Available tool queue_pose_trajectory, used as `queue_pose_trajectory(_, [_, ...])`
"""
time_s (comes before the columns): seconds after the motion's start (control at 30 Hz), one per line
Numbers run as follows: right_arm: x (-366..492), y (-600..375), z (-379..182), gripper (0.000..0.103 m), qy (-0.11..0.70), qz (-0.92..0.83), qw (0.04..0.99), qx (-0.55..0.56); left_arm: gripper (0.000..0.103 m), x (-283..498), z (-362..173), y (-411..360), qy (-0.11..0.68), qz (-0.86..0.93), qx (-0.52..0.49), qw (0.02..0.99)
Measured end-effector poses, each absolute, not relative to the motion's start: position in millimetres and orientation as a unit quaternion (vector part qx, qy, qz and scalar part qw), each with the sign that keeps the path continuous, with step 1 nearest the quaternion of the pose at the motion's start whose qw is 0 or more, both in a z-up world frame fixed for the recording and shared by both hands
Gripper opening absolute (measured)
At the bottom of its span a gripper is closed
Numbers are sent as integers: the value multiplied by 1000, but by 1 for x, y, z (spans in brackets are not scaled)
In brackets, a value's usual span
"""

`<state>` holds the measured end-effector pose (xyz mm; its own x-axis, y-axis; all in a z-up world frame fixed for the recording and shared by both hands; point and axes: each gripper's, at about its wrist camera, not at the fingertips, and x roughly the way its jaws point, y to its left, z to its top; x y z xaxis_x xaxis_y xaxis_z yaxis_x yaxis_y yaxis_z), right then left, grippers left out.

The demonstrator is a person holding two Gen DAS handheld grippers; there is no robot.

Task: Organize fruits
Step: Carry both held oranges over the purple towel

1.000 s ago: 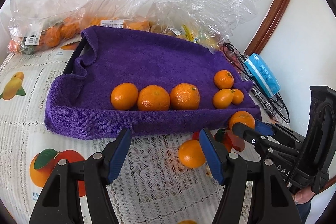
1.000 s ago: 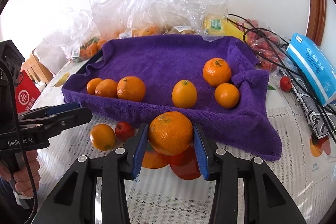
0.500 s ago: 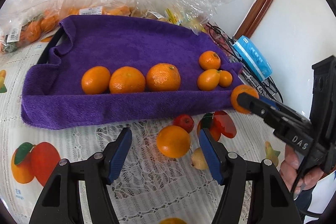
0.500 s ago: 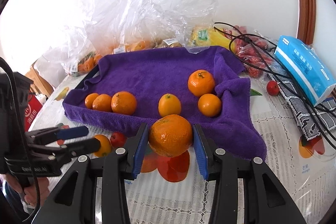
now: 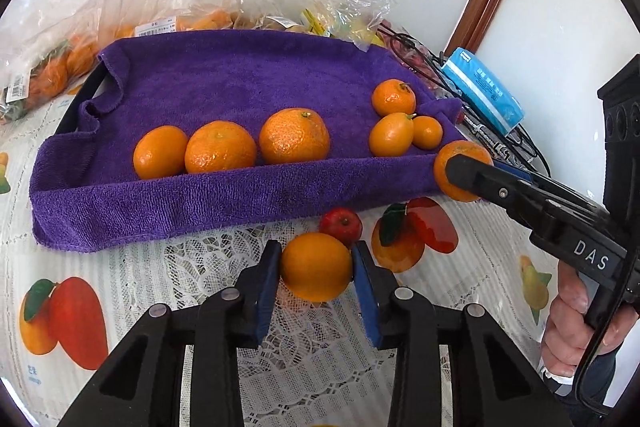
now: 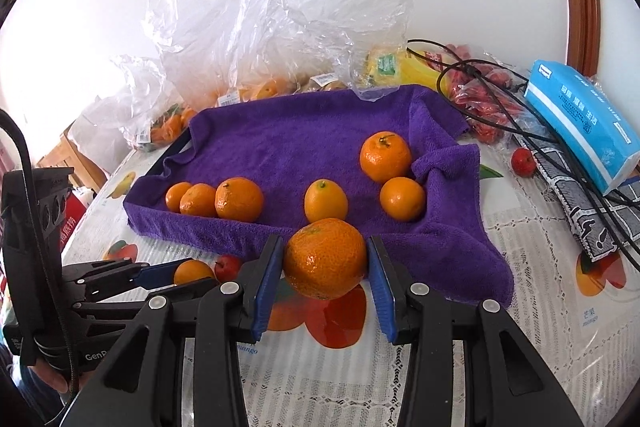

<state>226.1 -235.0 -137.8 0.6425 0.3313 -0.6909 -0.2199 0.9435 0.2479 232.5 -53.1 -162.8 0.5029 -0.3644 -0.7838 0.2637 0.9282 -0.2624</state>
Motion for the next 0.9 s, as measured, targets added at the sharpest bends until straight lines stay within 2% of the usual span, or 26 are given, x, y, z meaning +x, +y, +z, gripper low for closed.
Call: queue_pose_trajectory(0.9, [223, -230, -136, 42, 373, 156, 911, 83, 34, 223, -138, -25, 433, -162, -108, 880])
